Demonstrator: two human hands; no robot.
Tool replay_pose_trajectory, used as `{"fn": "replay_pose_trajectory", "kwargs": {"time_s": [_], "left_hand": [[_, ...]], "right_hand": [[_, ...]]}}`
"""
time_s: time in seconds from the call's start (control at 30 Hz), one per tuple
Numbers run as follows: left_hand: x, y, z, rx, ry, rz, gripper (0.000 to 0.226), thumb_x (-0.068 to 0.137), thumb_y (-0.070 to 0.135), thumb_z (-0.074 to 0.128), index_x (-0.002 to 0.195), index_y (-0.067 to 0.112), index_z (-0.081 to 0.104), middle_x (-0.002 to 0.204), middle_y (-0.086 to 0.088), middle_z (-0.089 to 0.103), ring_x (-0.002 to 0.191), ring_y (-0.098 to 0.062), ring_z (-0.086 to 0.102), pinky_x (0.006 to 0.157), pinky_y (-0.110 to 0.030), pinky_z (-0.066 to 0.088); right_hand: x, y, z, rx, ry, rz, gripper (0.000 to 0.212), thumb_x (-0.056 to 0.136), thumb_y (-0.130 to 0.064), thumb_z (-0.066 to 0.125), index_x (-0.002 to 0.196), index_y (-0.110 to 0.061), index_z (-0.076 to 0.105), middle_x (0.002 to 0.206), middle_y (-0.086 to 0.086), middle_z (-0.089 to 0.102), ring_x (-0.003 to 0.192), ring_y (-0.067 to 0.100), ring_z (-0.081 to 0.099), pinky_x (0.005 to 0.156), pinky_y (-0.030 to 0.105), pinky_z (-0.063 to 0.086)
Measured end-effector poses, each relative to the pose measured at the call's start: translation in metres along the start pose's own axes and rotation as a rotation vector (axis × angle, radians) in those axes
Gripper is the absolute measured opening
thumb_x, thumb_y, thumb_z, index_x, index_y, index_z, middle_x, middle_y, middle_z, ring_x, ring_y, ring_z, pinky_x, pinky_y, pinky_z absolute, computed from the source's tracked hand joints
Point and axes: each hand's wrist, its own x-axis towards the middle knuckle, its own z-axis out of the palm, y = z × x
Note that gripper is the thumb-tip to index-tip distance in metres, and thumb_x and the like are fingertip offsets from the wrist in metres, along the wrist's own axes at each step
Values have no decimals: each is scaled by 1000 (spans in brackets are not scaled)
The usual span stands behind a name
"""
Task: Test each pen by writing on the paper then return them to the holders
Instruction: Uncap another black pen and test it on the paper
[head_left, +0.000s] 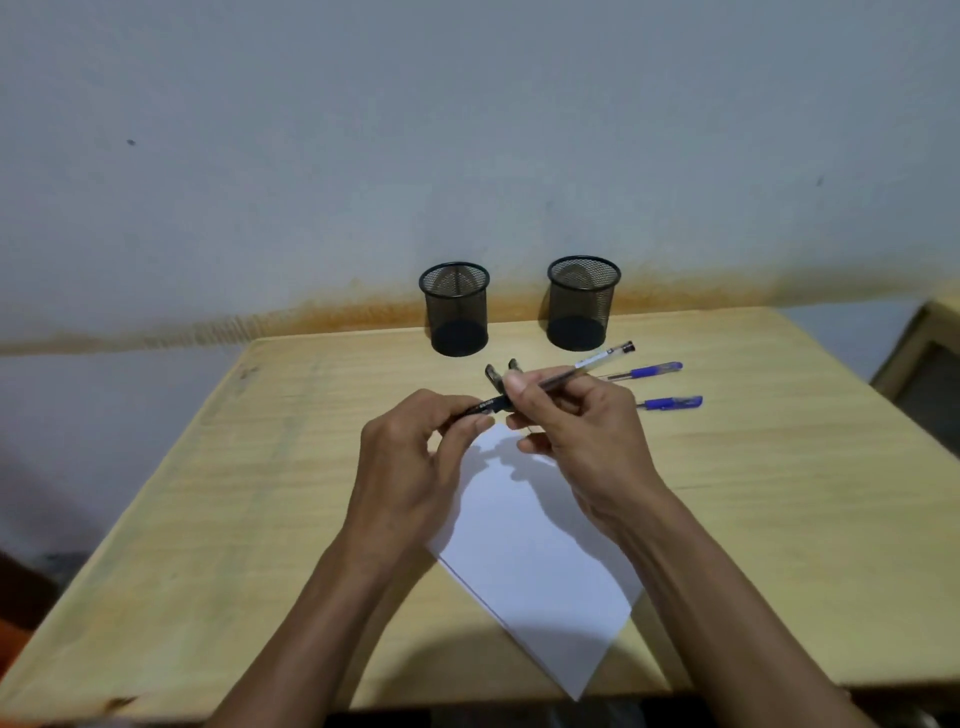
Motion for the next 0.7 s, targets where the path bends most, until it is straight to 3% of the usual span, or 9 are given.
{"fn": "replay_pose_trajectory", "kwargs": {"time_s": [0.1, 0.2, 0.27, 0.4, 0.5, 0.6, 0.7], "left_hand": [[-1, -1, -5, -5, -55, -44, 9, 85, 20, 74, 93, 19, 79, 84, 12, 73, 79, -2, 65, 69, -9, 44], [0, -20, -23, -52, -94, -227, 6, 85, 19, 74, 85, 23, 79, 71, 18, 72, 68, 3, 65, 63, -10, 45], [-1, -37, -36, -11, -115, -312, 7, 87, 22, 73, 81, 24, 78, 64, 19, 69, 60, 3, 61, 58, -11, 42], [7, -56, -39, 112, -100, -351, 7, 90, 22, 70, 89, 22, 77, 81, 16, 68, 80, -3, 63, 66, -20, 44], [12, -70, -32, 189, -118, -388, 8, 88, 21, 72, 91, 17, 78, 78, 14, 67, 78, -8, 62, 66, -14, 42], [14, -85, -29, 225, -133, -435, 11, 85, 26, 74, 75, 22, 72, 67, 9, 70, 72, -13, 65, 66, -27, 50], [18, -97, -26, 310, -155, -434, 17, 84, 31, 74, 69, 26, 70, 62, 11, 66, 71, -12, 63, 77, -38, 51]], "right_hand": [[3, -4, -7, -18, -33, -30, 13, 87, -19, 77, 90, -7, 78, 75, 7, 75, 65, 11, 67, 58, 21, 54], [15, -22, -31, 191, 99, -50, 9, 90, -11, 72, 83, -7, 74, 66, 2, 69, 58, 9, 60, 53, 18, 51], [20, -33, -44, 186, 117, -69, 9, 91, -13, 72, 84, -7, 73, 67, 1, 70, 58, 9, 63, 54, 19, 54], [13, -18, -25, 108, -1, 7, 9, 92, -14, 71, 86, -7, 72, 71, 5, 75, 63, 13, 69, 55, 25, 56], [7, 3, -10, 57, -16, 72, 10, 93, -18, 72, 90, -9, 74, 78, 8, 78, 71, 17, 74, 61, 29, 59], [3, 13, -5, -17, -10, 97, 15, 92, -23, 72, 96, -9, 75, 82, 11, 79, 73, 17, 75, 64, 30, 62], [2, 16, -2, -53, -17, 97, 18, 92, -24, 72, 97, -8, 75, 87, 17, 78, 72, 15, 75, 63, 29, 61]]}}
